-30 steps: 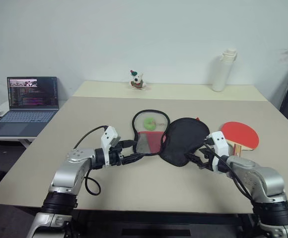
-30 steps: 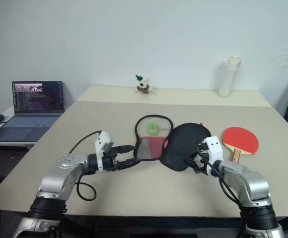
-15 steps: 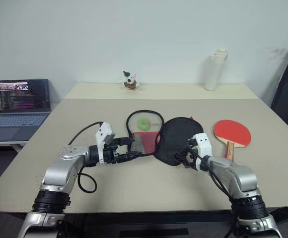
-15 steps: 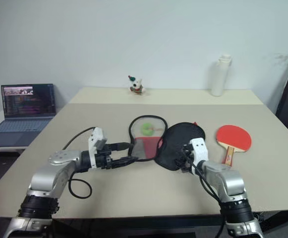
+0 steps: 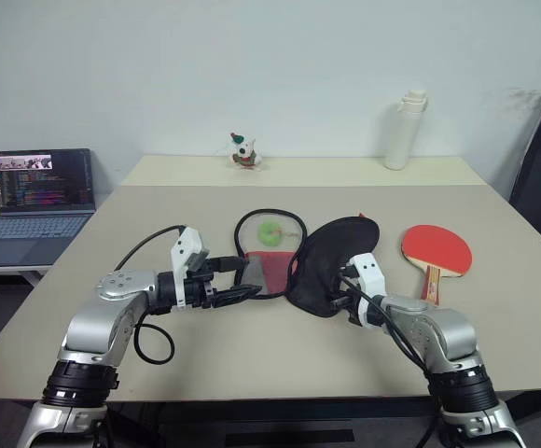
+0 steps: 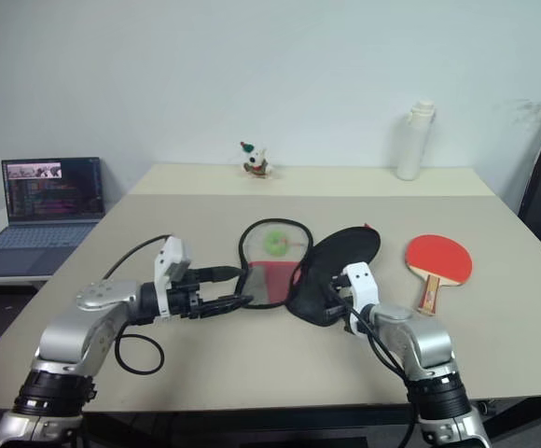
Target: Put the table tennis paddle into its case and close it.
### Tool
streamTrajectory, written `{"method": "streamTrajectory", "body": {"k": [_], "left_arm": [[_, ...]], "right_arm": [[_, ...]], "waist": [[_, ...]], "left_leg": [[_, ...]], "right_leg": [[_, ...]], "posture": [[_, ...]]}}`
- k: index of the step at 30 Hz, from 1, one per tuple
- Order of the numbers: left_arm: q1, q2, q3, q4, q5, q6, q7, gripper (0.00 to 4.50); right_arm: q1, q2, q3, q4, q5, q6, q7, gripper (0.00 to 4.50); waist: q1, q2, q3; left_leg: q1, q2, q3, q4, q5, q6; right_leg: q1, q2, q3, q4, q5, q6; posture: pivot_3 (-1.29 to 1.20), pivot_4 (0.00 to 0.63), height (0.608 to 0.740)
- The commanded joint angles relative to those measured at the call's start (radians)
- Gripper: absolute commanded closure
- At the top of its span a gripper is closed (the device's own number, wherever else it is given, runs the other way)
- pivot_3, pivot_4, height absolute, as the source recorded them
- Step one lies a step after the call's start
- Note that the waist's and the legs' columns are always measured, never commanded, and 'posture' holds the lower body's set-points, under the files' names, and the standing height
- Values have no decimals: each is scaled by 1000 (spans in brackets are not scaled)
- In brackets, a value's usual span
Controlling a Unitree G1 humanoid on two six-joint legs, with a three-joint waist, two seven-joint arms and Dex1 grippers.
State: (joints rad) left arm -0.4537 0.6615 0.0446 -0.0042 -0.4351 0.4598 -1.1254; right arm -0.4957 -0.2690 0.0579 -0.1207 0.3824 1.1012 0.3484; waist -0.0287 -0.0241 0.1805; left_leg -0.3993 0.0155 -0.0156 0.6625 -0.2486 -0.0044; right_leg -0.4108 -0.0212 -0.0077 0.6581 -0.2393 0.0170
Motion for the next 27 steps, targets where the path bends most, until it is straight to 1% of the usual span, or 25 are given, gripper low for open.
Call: {"method": "streamTrajectory", "body": {"k": [1,5,10,15,19,21,25,27], "left_arm": [[-1,-4,-6,-56,-22,5,2,764],[0,-15,-24,-61,-14,0,2,764],[-4,-15,-38,-55,-9,-9,0,764],[-5,-21,-47,-55,-3,-15,3,764],[0,-21,-52,-57,0,-21,6,764],[3,-20,-56,-56,2,-26,7,764],[4,-19,-60,-54,5,-32,7,764],[4,-20,-62,-51,7,-35,5,764]], "right_arm": [[-1,-77,-41,-39,37,44,59,4457],[-34,-215,-56,40,51,51,156,4457],[-109,-329,-27,167,28,3,263,4457],[-196,-390,27,321,-20,-68,356,4457],[-245,-399,56,419,-47,-110,421,4457],[-255,-395,54,445,-61,-125,426,4457],[-257,-392,42,472,-92,-165,409,3538],[-254,-397,27,460,-102,-173,396,2822]], "waist": [[0,0,0],[3,0,0],[2,0,1],[2,0,1],[2,0,1],[2,0,2],[2,0,2],[2,1,2]], "left_leg": [[0,0,0,0,0,0],[0,-1,0,0,0,0],[0,-1,1,0,0,0],[0,-1,1,0,0,0],[0,-1,1,0,0,0],[-1,-1,1,0,0,0],[-1,-1,1,0,0,0],[-1,-1,1,0,0,0]], "right_leg": [[0,0,0,0,0,0],[0,-1,0,0,0,0],[0,0,0,-1,0,0],[0,0,0,-1,0,0],[0,0,0,-1,0,0],[0,0,0,-1,0,0],[0,0,0,-1,0,0],[0,0,0,-1,0,0]], "posture": [[0,150,740],[0,150,740],[0,150,740],[0,150,740],[0,150,740],[0,150,740],[0,150,740],[0,150,740]]}}
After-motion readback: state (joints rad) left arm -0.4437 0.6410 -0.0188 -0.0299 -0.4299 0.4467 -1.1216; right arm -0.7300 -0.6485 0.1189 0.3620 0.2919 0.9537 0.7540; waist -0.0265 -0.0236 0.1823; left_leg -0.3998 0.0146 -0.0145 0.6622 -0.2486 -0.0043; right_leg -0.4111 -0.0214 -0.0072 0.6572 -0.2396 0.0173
